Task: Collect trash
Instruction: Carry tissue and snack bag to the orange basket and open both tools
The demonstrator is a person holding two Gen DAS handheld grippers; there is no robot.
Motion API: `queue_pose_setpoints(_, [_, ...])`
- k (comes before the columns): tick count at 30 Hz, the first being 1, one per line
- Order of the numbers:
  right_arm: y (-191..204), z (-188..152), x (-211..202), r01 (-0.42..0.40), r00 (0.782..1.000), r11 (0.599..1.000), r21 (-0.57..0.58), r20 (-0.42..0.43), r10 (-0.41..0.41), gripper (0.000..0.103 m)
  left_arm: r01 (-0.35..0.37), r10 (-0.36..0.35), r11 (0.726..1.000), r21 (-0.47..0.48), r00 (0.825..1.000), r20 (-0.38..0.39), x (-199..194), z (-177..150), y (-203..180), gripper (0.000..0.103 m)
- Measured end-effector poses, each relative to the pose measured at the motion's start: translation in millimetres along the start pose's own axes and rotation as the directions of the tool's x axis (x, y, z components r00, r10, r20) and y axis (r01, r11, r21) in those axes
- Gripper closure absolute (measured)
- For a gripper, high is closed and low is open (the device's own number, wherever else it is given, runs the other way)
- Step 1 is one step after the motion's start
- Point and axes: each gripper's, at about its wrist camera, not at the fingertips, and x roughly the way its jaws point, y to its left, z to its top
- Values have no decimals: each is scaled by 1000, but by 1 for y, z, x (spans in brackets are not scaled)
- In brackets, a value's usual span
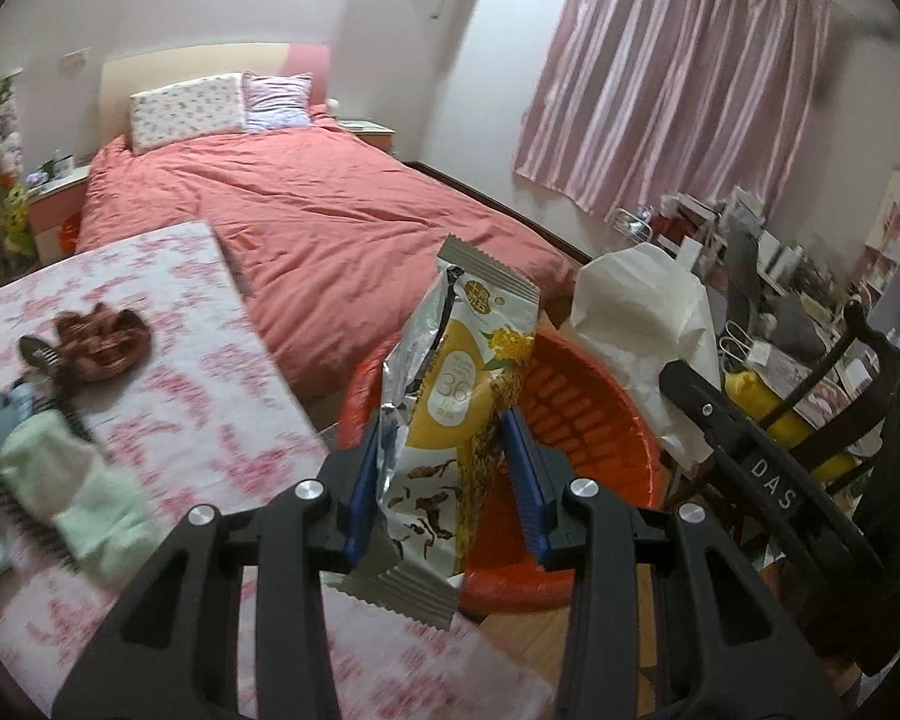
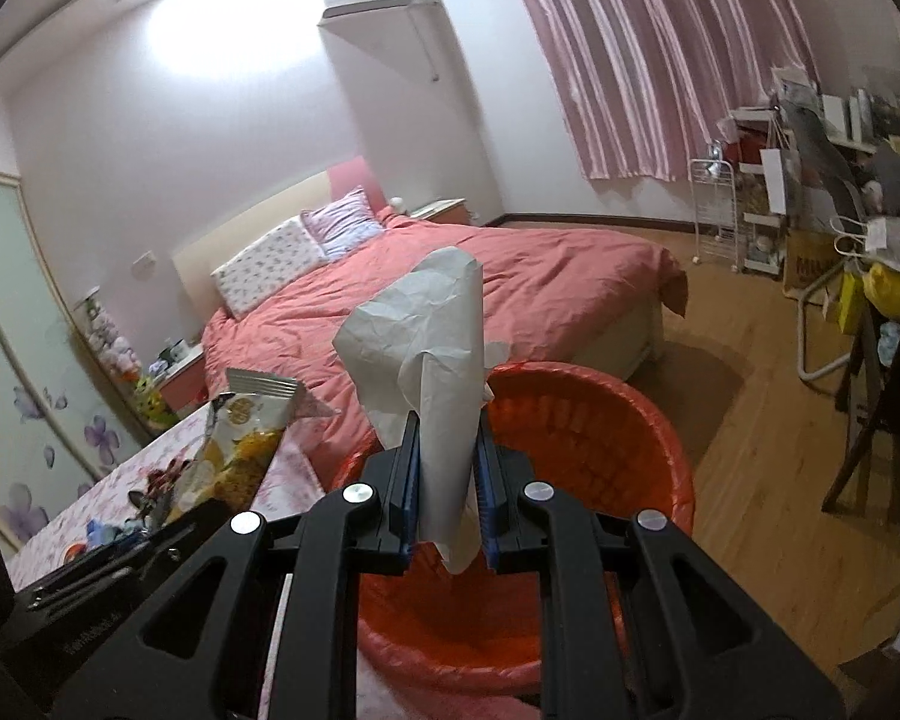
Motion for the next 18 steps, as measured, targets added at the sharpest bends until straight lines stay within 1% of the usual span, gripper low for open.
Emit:
queue_pose_setpoints(2, [-4,2,4,3,1000,1000,14,-2,-3,84,9,-9,1000,10,1000,-12,13,2,-4,63])
queue_pose_setpoints(3, [-6,4,6,3,1000,1000,18,-5,-3,83,9,-9,1000,10,1000,-23,20,2,-5,60])
queue_pose_setpoints(4, [-6,4,9,6,1000,1000,21,-9,-6,78,9,-8,1000,9,999,-34,28,2,-4,59])
queue_pose_setpoints(5, [-7,4,11,7,1000,1000,24,-12,-7,72,5,-5,1000,9,999,-43,32,1,-4,54])
queue_pose_setpoints(6, [-6,4,12,11,1000,1000,25,-15,-11,70,-6,7,1000,10,998,-55,38,-1,-3,49])
queue_pose_setpoints(8, [-7,1,14,20,1000,1000,23,-24,-19,62,-23,24,1000,10,998,-66,41,-3,0,44])
queue_pose_setpoints(9, [-8,1,14,24,999,999,24,-27,-24,60,-31,32,999,10,997,-69,41,-4,2,42])
queue_pose_setpoints(11, [-9,-2,13,33,999,999,29,-32,-32,50,-58,58,998,8,995,-79,40,-6,10,39])
queue_pose_setpoints(13, [-10,0,10,41,999,999,28,-27,-41,45,-86,86,996,0,993,-83,36,-10,20,34])
queue_pose_setpoints(15, [-7,0,6,50,998,999,11,-24,-49,41,-128,127,992,-4,989,-75,27,-14,28,26])
queue_pose_setpoints(16, [-4,1,6,52,998,999,3,-25,-52,37,-153,152,988,-4,986,-67,22,-17,34,24])
queue_pose_setpoints(17, [0,0,4,53,998,999,-7,-25,-54,32,-169,169,986,-4,984,-62,17,-19,38,19])
queue_pose_setpoints(18, [4,0,4,55,998,998,-17,-27,-55,30,-190,190,982,-4,980,-53,11,-22,44,16])
